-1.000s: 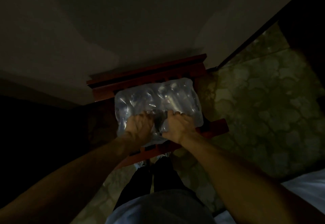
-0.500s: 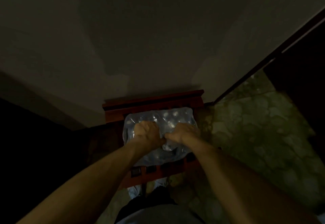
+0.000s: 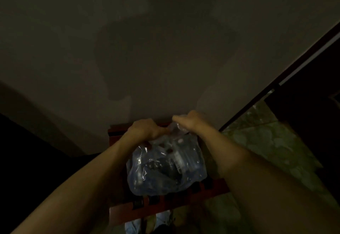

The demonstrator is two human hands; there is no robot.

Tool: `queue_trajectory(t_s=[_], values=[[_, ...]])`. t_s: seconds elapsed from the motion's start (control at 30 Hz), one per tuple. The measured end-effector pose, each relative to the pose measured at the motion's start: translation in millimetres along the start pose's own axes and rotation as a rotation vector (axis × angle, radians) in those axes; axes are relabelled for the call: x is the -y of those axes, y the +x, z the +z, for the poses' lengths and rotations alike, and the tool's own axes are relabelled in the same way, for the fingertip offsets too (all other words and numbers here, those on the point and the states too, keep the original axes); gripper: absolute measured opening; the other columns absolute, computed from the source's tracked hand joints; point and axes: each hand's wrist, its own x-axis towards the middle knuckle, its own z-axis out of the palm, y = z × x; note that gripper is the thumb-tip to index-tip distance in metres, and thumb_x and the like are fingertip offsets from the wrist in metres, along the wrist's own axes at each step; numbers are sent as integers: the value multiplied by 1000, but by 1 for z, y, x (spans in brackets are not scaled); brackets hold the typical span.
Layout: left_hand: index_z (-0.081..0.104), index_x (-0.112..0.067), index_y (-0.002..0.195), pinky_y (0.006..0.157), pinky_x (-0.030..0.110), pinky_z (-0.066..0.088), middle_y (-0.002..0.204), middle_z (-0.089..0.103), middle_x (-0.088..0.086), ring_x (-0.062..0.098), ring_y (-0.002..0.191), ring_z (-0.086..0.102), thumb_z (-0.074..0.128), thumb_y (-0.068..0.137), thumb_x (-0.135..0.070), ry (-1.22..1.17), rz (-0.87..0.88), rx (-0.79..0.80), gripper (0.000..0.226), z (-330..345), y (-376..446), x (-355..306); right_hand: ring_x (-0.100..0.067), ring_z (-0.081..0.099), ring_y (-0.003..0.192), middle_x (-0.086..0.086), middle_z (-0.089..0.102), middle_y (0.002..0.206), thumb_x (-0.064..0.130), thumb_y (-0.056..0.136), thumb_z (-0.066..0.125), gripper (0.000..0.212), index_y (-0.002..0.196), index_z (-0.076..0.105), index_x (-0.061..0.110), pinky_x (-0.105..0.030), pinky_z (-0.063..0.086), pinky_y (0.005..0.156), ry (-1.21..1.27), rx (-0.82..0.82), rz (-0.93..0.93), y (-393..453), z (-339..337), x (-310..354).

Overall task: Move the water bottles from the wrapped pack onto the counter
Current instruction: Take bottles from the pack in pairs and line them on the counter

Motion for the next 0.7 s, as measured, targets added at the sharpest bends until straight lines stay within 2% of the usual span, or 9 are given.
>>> queue_trajectory(t_s=[0.07, 0.1, 0.17, 0.23, 0.3, 0.4, 0.47, 0.6, 0.7], values=[[69, -11, 109, 66, 41, 63, 102, 70, 12, 30, 77, 72, 68, 70, -65, -235, -26, -44, 66, -11, 0, 4, -28, 69, 79, -6, 71, 85, 68, 57, 56, 62, 86, 68, 14, -41, 60, 75, 263, -39, 18, 0, -11, 3], [69, -8, 105, 61, 40, 62, 100, 70, 13, 30, 77, 72, 70, 71, -60, -338, -36, -69, 62, -16, -1, 5, -26, 70, 75, -5, 72, 83, 66, 57, 57, 60, 85, 68, 15, -36, 60, 66, 351, -73, 20, -1, -15, 5], [71, -6, 97, 63, 43, 62, 98, 71, 16, 32, 81, 72, 73, 72, -53, -538, -21, -107, 53, -23, -1, 8, -18, 68, 66, -2, 71, 80, 63, 64, 58, 52, 88, 67, 17, -22, 49, 46, 517, -134, 23, -2, -21, 10], [72, -9, 86, 65, 41, 61, 94, 72, 16, 28, 76, 72, 73, 77, -44, -736, 43, -112, 36, -27, -3, 8, -11, 63, 52, 0, 70, 70, 59, 71, 58, 47, 88, 68, 16, -15, 39, 36, 683, -171, 29, -4, -24, 16], [73, -9, 84, 54, 30, 56, 91, 71, 16, 21, 64, 70, 74, 80, -36, -907, 100, -50, 28, -30, -9, 9, -9, 57, 47, 0, 69, 62, 57, 74, 58, 44, 87, 70, 17, -17, 40, 38, 843, -167, 23, -8, -22, 22], [69, -3, 107, 51, 28, 51, 95, 69, 19, 24, 67, 65, 77, 77, -38, -1050, 123, 173, 47, -30, -17, 11, -10, 59, 55, -3, 70, 69, 56, 78, 60, 46, 96, 70, 15, -21, 47, 48, 1111, -102, 11, -14, -14, 25], [67, -4, 110, 52, 28, 51, 94, 70, 17, 23, 68, 65, 80, 73, -35, -1134, 116, 272, 50, -28, -21, 14, -10, 61, 55, -3, 70, 69, 55, 79, 61, 48, 100, 69, 12, -22, 48, 50, 1304, -29, -10, -18, -10, 27], [68, -7, 103, 63, 29, 53, 79, 73, 8, 18, 70, 65, 82, 63, -33, -1198, 210, 324, 49, -24, -22, 24, -13, 67, 65, -7, 70, 82, 47, 76, 68, 50, 110, 66, 10, -26, 54, 62, 1507, 96, -133, -23, -14, 29], [65, -9, 112, 68, 29, 58, 90, 76, 6, 15, 77, 72, 85, 61, -29, -1222, 290, 298, 58, -27, -21, 29, -18, 72, 73, -11, 73, 89, 44, 74, 74, 57, 119, 61, 10, -29, 57, 64, 1513, 156, -226, -31, -20, 32]])
